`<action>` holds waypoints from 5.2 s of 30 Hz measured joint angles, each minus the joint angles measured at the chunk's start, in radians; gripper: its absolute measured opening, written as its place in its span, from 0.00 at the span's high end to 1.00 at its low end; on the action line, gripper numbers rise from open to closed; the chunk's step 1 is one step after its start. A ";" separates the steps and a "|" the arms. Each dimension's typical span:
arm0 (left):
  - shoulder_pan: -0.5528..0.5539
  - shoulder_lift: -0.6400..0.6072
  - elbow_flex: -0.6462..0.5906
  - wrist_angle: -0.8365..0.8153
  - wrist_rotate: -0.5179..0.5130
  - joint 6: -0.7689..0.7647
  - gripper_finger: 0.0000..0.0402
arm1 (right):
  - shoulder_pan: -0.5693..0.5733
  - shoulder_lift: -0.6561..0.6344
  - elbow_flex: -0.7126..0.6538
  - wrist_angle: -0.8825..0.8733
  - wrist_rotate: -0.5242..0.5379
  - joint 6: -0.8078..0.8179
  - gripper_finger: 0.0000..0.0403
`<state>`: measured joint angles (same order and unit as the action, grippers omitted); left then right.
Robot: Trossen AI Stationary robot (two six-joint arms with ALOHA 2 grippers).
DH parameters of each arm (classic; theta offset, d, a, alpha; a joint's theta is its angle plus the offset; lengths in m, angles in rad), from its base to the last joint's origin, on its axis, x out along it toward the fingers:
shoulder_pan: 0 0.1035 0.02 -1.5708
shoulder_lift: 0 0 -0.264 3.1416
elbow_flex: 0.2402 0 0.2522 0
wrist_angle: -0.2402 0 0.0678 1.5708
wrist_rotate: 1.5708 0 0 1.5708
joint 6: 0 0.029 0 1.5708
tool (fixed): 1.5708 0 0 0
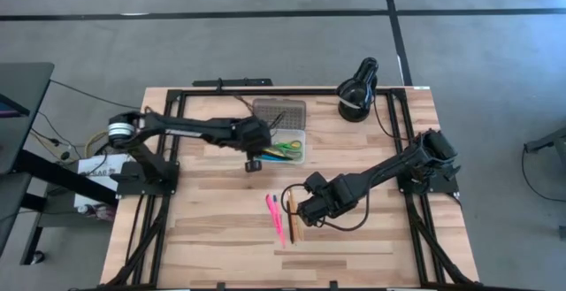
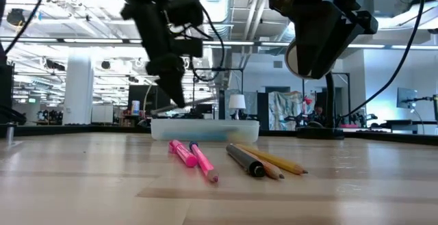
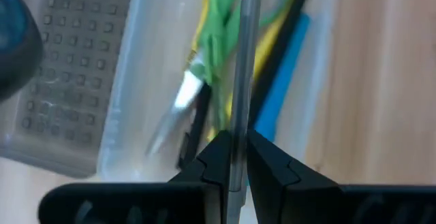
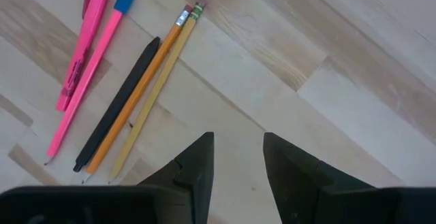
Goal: Pick & place school supplies into a supply box
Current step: Put the gray pen into the supply box, then put the yellow pencil into the supply box
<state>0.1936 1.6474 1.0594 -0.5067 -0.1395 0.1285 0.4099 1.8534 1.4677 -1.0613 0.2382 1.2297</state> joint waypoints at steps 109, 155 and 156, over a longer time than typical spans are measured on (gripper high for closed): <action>0.030 -0.692 0.000 -0.255 0.021 -0.032 0.60 | -0.050 0.177 -0.209 0.567 -0.148 0.189 0.74; 0.030 -0.692 0.001 -0.252 0.027 -0.032 0.60 | -0.061 0.182 -0.122 0.127 -0.307 0.176 0.83; 0.030 -0.692 0.001 -0.251 0.027 -0.032 0.60 | -0.064 0.182 -0.122 0.120 -0.307 0.173 0.83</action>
<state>0.2241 0.9554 1.0599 -0.7581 -0.1127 0.0963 0.3459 2.0354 1.3453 -0.9412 -0.0688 1.4022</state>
